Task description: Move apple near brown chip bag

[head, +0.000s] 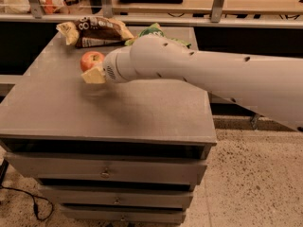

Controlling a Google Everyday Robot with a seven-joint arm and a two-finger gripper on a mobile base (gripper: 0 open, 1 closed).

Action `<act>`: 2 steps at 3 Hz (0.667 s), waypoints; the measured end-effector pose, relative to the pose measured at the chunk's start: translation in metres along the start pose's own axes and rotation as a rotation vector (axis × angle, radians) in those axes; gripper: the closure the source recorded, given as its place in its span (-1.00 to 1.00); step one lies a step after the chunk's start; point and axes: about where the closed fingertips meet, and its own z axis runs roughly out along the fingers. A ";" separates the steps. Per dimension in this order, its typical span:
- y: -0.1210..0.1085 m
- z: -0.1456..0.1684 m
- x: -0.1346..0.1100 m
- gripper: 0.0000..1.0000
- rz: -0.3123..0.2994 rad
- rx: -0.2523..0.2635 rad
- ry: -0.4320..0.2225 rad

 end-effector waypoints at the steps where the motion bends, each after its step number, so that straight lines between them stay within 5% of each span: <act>1: -0.038 0.007 -0.005 1.00 0.027 0.074 0.040; 2: -0.065 0.021 -0.014 1.00 0.023 0.110 0.071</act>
Offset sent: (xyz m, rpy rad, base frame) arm 0.1104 -0.0266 0.0033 -0.1230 0.0261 -0.1461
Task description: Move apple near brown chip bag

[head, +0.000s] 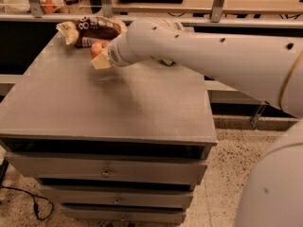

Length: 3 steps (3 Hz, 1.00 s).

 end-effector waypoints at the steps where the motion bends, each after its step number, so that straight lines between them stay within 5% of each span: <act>1: -0.020 0.020 -0.014 1.00 -0.016 0.022 0.014; 3: -0.047 0.061 -0.024 1.00 -0.055 0.035 0.029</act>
Offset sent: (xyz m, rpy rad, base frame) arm 0.0985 0.0081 -0.0057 -0.0780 -0.0443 -0.0171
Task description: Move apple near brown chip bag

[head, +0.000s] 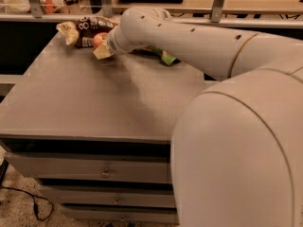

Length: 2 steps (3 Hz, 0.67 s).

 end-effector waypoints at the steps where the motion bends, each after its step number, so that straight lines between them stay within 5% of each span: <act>1: -0.002 0.014 0.004 1.00 -0.010 -0.013 0.017; 2: -0.004 0.022 0.011 0.63 0.002 -0.028 0.038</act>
Offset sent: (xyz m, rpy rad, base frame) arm 0.0181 0.0006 -0.0293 -0.0142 0.0723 0.0166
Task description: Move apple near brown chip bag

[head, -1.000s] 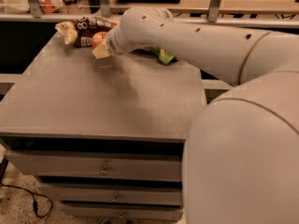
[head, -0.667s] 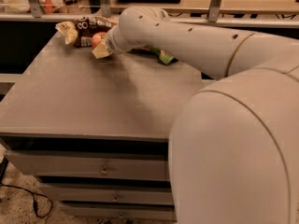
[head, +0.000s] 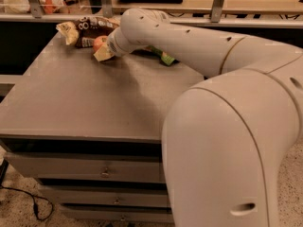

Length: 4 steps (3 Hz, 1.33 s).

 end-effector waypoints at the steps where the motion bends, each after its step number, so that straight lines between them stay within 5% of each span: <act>1: -0.001 0.002 0.004 0.17 0.005 -0.004 0.013; 3: 0.000 -0.010 0.006 -0.74 0.019 -0.016 -0.003; 4: -0.002 -0.030 -0.002 -1.00 0.005 -0.012 -0.046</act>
Offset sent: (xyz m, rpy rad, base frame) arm -0.0084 -0.0091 -0.0020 0.0037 0.0256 0.0053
